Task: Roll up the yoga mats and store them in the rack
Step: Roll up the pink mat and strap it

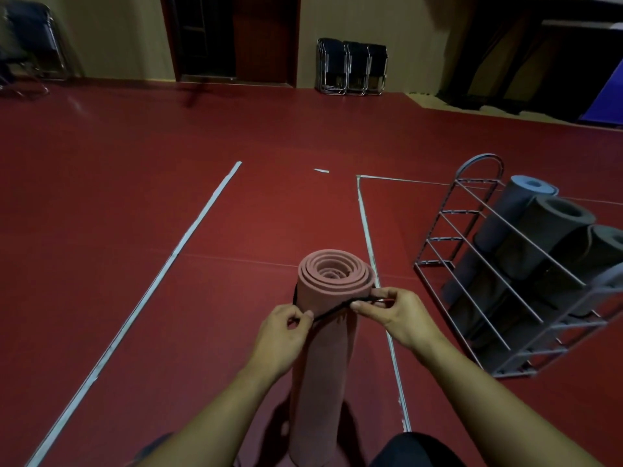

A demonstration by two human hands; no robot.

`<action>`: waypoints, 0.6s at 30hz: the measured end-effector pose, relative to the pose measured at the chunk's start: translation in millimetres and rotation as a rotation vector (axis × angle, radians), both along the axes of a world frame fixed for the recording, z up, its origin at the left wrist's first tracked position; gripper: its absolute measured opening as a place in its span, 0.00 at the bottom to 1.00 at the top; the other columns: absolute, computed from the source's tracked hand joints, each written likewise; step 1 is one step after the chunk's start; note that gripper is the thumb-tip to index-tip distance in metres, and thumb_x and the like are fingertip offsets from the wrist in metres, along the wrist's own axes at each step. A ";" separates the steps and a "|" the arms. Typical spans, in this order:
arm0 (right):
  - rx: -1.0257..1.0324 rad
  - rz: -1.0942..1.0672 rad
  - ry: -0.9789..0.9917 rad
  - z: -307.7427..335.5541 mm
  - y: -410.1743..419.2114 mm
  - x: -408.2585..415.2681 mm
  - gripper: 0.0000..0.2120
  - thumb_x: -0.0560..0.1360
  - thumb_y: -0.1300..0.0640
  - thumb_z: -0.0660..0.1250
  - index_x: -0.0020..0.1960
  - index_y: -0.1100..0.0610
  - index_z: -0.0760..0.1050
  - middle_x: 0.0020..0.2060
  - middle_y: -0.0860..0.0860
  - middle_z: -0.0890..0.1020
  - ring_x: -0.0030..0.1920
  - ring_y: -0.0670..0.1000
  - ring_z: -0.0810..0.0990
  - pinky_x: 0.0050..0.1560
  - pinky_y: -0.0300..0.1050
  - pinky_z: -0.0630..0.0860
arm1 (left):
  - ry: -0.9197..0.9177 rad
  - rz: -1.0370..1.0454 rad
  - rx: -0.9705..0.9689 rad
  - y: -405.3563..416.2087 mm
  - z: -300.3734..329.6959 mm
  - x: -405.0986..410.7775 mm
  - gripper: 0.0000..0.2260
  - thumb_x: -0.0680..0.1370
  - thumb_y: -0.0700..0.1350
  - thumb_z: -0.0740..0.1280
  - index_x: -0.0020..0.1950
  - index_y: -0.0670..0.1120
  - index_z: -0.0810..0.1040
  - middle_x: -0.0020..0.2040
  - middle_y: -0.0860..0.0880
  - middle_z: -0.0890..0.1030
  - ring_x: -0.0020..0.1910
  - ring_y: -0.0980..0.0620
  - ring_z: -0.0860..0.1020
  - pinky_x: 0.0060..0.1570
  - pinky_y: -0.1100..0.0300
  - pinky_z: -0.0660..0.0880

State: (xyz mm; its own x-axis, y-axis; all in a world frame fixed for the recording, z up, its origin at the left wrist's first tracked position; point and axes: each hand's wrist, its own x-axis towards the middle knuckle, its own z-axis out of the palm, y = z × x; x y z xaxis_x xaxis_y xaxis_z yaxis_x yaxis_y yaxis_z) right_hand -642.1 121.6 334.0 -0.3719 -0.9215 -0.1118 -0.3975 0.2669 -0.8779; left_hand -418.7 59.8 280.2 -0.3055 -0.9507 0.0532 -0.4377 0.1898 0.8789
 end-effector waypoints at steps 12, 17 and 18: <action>-0.131 -0.235 -0.634 -21.0 2.8 24.6 0.10 0.85 0.52 0.62 0.58 0.60 0.74 0.53 0.57 0.83 0.54 0.53 0.83 0.59 0.50 0.80 | 0.467 0.289 0.515 -9.6 -0.8 -4.6 0.09 0.86 0.48 0.60 0.61 0.46 0.76 0.58 0.47 0.81 0.57 0.49 0.80 0.60 0.44 0.78; -0.099 -0.304 -0.545 -36.4 -10.6 31.9 0.15 0.83 0.52 0.67 0.52 0.65 0.81 0.45 0.58 0.86 0.46 0.51 0.83 0.45 0.43 0.80 | 0.489 0.319 0.519 -12.8 -15.6 -2.3 0.13 0.84 0.55 0.64 0.54 0.46 0.79 0.53 0.47 0.84 0.53 0.49 0.81 0.52 0.49 0.77; -0.099 -0.321 -0.543 -37.2 -12.4 33.7 0.14 0.82 0.53 0.67 0.50 0.64 0.81 0.43 0.57 0.85 0.44 0.50 0.82 0.42 0.41 0.79 | 0.483 0.333 0.493 -14.2 -19.5 -2.9 0.13 0.84 0.55 0.64 0.53 0.45 0.79 0.52 0.46 0.84 0.49 0.49 0.81 0.49 0.51 0.76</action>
State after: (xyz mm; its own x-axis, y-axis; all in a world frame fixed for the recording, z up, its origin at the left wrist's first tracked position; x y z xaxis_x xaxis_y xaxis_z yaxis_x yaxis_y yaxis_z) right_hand -608.4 109.2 296.8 -0.5457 -0.7892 -0.2817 0.1973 0.2057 -0.9585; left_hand -421.6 45.6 260.6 -0.0489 -0.9368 -0.3464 0.0511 -0.3487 0.9358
